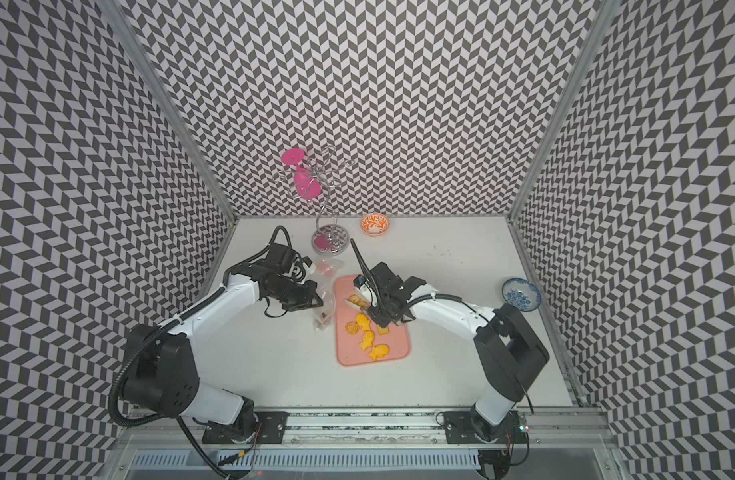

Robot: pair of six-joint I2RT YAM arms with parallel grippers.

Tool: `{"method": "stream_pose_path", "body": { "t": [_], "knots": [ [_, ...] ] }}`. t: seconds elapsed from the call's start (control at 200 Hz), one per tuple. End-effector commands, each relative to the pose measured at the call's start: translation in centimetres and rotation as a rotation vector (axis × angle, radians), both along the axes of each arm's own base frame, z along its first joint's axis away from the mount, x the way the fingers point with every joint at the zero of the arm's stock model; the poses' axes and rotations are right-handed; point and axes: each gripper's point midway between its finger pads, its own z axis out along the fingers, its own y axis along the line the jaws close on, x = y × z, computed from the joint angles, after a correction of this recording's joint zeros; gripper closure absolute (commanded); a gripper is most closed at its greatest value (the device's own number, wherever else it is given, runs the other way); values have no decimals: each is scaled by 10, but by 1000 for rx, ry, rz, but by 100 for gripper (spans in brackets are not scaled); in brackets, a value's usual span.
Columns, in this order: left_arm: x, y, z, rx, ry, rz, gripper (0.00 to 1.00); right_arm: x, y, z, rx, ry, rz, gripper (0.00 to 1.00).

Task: Put the cookies into a resealable bag to prevent moisture
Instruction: Pick up the cookie from the tray, then place the cookie in the ziploc bag.

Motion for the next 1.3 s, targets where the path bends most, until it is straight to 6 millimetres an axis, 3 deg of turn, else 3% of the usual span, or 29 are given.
{"method": "stream_pose_path", "body": {
  "t": [0.0,0.155,0.561,0.811,1.022,1.147,1.297],
  "knots": [
    [2,1,2,2,-27,-9,100,6,6,5,-1,-20,5,62],
    [2,1,0,7,-24,-9,100,5,3,6,-9,-19,0,65],
    [7,0,3,10,-30,-12,100,12,1,57,164,-72,-62,66],
    [12,-1,4,9,-30,-14,100,-1,0,108,383,-55,-57,66],
    [15,-1,5,12,-25,-16,100,-35,28,156,655,24,68,66],
    [17,-1,11,3,-32,-9,100,-49,37,149,705,70,97,66],
    [15,0,13,3,-26,-8,100,-47,38,131,665,104,86,66]
  ]
}}
